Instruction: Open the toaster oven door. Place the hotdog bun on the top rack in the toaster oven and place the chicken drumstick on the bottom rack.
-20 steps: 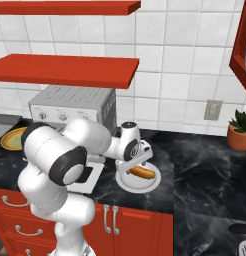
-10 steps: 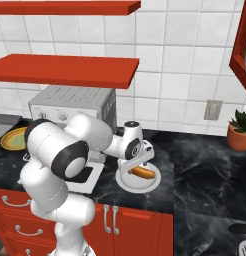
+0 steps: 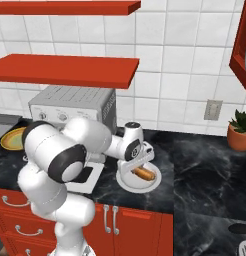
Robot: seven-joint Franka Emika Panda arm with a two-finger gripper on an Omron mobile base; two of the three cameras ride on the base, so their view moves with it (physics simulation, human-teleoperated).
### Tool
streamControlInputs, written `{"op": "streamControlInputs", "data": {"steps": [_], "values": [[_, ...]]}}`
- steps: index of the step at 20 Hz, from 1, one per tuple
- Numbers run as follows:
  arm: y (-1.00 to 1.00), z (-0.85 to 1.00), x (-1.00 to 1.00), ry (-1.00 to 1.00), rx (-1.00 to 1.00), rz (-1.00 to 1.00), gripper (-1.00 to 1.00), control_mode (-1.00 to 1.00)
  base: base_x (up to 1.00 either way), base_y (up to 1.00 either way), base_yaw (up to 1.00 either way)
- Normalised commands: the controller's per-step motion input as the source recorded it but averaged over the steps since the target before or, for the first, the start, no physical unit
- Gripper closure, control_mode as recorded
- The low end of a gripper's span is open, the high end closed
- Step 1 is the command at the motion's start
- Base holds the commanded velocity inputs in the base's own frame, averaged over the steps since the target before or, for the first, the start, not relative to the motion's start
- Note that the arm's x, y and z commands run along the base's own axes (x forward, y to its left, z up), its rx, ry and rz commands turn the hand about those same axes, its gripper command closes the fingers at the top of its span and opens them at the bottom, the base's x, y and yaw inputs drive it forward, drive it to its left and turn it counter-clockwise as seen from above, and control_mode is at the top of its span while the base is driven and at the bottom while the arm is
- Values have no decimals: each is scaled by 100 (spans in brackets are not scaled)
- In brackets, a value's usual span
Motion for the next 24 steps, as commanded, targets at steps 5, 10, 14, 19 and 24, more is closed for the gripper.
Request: {"op": "streamControlInputs", "data": {"steps": [5,10,14,19,24], "values": [[0,45,-36,0,0,3,100,-100,0,0,0],[3,100,-38,0,0,2,100,-100,0,0,0],[22,84,-47,0,0,3,100,-100,0,0,0],[58,59,-25,0,0,7,100,-100,0,0,0],[40,57,-15,0,0,9,100,-100,0,0,0]]}}
